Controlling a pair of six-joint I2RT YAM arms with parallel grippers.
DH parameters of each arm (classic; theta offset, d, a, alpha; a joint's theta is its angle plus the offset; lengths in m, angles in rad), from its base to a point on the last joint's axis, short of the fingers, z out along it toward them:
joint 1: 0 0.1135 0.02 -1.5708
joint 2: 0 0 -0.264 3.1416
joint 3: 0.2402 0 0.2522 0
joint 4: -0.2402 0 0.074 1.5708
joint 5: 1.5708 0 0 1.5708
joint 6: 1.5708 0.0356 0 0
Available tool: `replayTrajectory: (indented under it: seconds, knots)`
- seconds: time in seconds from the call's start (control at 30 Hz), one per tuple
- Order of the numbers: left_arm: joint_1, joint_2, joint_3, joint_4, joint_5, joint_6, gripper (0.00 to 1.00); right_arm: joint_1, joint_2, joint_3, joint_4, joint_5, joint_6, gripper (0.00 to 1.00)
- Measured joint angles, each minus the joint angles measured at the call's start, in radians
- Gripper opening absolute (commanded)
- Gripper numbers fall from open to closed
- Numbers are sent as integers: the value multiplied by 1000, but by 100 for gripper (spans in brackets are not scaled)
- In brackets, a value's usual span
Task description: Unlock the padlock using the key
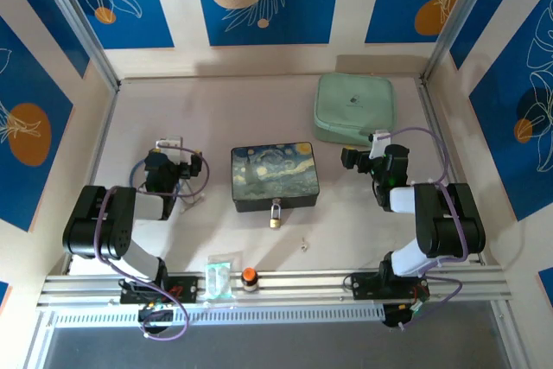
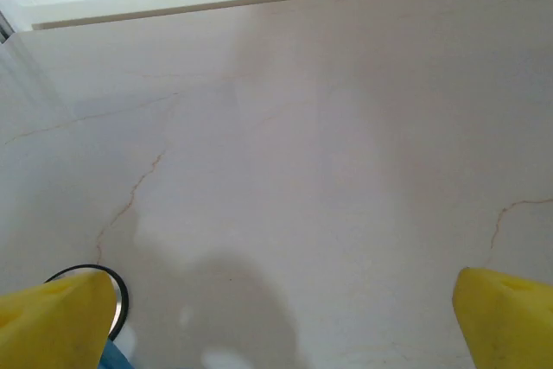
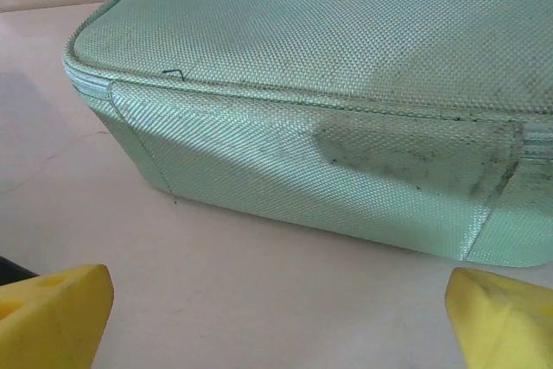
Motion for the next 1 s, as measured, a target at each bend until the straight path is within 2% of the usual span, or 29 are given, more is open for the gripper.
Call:
replayTrajectory:
  seconds: [1.0]
  knots:
    - [0, 0, 0, -4, 14, 0, 99, 0, 0, 0, 0, 0, 0, 99]
